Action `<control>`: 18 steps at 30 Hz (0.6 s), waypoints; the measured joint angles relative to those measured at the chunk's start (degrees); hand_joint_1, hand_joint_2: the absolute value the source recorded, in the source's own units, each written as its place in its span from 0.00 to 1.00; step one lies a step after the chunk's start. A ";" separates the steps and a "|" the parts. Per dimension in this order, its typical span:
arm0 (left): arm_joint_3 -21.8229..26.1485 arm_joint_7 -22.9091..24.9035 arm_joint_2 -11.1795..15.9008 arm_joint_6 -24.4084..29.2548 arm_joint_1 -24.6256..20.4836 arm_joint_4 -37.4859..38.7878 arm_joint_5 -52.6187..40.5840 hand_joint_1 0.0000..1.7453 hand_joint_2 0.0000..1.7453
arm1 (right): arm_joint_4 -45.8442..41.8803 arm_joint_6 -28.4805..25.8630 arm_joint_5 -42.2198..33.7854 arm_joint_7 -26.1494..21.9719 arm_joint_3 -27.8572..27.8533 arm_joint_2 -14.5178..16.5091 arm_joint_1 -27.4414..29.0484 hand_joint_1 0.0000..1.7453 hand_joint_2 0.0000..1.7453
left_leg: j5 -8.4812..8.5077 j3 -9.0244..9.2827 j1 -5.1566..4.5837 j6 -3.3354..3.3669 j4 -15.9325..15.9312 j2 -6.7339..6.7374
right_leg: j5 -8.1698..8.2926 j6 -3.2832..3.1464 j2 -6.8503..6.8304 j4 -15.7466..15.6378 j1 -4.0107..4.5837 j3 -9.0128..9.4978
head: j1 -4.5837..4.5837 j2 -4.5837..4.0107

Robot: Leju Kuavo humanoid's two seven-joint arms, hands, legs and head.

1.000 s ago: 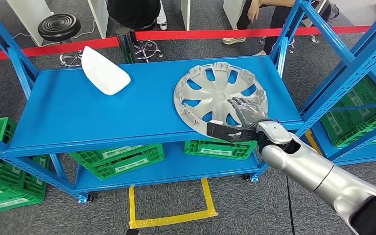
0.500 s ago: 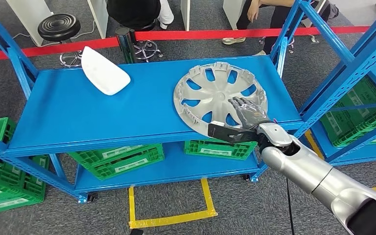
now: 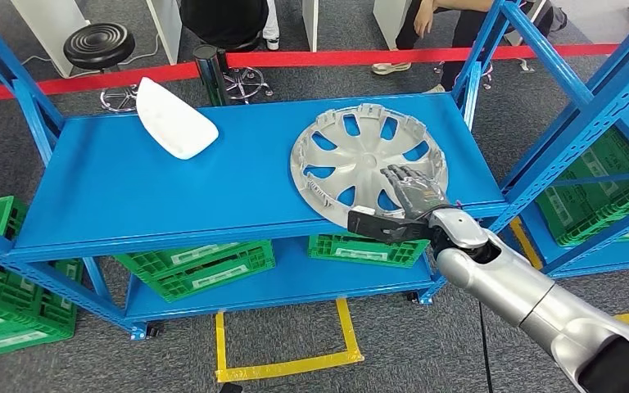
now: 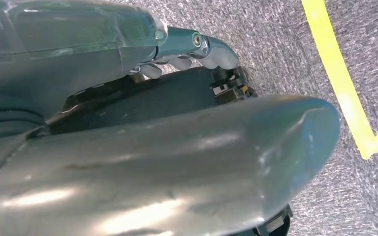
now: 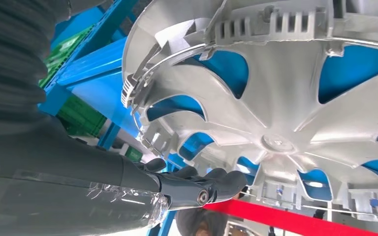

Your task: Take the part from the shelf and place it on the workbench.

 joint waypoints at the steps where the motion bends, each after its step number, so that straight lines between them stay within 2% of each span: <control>1: 0.00 0.02 -0.01 -0.02 0.00 0.00 -0.07 0.00 0.00 | 0.02 -0.13 0.15 -0.17 -0.02 0.09 0.08 0.00 1.00 | 0.00 0.00 0.00 0.00 0.00 0.00 | 0.00 0.00 0.00 0.00 0.00 0.00 | 0.00 0.00; 18: -0.45 0.22 -0.04 -0.45 -0.02 0.00 -0.51 0.00 0.00 | 0.06 -0.54 1.28 -2.73 -0.06 1.29 0.77 0.00 1.00 | 0.00 0.01 0.00 0.00 0.00 0.02 | 0.00 0.00 0.01 0.00 0.00 0.00 | 0.00 0.00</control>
